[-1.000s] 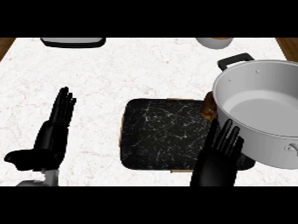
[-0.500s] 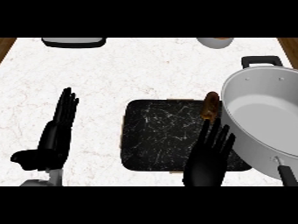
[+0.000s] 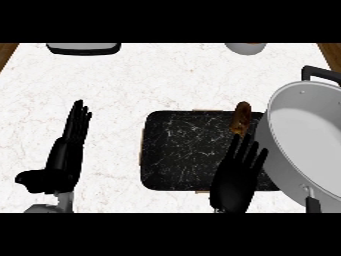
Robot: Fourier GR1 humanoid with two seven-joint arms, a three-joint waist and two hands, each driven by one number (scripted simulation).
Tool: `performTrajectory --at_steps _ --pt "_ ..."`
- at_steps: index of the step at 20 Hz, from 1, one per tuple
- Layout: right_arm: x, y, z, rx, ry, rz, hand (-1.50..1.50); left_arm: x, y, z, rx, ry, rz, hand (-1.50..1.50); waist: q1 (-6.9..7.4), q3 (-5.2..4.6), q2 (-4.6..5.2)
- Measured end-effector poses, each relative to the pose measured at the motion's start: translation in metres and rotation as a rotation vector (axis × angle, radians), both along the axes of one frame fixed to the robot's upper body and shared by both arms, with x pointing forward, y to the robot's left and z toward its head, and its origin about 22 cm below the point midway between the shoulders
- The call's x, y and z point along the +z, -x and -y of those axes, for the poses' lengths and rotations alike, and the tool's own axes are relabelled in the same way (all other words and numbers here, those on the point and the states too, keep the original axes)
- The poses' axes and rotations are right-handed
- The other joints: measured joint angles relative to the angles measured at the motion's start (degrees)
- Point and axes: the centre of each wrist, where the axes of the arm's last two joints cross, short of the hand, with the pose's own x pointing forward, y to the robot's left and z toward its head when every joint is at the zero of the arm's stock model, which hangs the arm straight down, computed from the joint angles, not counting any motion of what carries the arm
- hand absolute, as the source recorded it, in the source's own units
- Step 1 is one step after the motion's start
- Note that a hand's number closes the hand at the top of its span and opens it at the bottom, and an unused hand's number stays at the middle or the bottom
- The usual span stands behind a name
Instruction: Pick the sweet potato from the tray and place it in the pot
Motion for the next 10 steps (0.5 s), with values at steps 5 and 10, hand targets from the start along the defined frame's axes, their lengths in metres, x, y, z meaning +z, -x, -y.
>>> performTrajectory --at_steps 5,10 --pt "-0.006 -0.007 -0.001 0.002 0.007 -0.019 1.50 -0.001 -0.003 -0.004 0.005 -0.002 0.004 0.00 -0.03 0.01 0.03" --pt "-0.014 -0.017 -0.011 0.059 0.113 0.019 1.50 -0.005 -0.004 0.001 0.002 -0.001 0.003 0.00 0.02 0.04 0.05"
